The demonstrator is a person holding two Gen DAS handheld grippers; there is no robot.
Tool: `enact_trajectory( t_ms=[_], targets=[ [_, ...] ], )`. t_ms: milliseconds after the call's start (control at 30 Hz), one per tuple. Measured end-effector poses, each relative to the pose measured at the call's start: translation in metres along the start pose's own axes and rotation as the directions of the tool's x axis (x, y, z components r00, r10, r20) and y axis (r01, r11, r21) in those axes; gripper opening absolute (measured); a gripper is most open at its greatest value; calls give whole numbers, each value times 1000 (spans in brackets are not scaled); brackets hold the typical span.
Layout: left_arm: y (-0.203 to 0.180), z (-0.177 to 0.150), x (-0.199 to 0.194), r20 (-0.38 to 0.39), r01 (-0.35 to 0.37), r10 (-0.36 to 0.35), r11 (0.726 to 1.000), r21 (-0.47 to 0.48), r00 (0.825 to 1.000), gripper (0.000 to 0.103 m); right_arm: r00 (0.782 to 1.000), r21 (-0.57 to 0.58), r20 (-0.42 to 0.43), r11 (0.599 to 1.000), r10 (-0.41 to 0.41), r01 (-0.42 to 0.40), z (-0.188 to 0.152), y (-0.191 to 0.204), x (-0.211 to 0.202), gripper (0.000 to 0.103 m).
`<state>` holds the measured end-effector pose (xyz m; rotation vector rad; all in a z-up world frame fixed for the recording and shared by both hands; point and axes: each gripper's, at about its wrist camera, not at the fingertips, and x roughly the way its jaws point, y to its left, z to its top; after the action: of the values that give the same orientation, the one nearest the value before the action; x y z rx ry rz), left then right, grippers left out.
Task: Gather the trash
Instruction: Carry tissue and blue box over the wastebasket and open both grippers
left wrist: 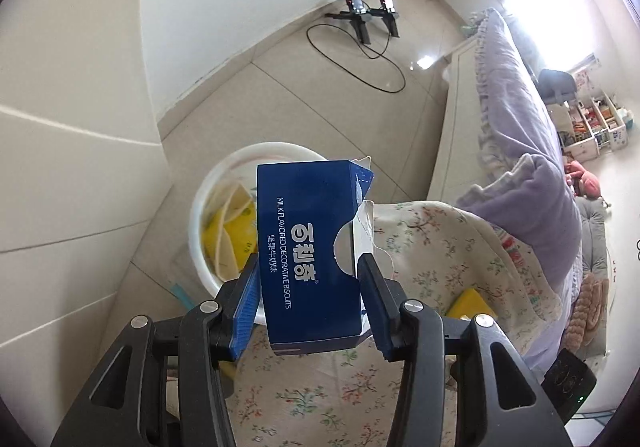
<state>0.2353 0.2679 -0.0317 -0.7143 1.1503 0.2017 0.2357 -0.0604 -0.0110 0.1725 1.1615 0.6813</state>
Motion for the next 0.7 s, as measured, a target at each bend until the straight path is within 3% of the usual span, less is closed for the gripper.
enact_trajectory(
  t_ms=[467, 700],
  targets=[
    [30, 15, -15, 47, 22, -18, 997, -77, 999, 50, 984, 105, -49, 981, 169, -163, 34, 49, 95, 19],
    [38, 18, -11, 45, 17, -12, 993, -120, 999, 50, 988, 76, -86, 989, 130, -123, 37, 71, 146, 24]
  ],
)
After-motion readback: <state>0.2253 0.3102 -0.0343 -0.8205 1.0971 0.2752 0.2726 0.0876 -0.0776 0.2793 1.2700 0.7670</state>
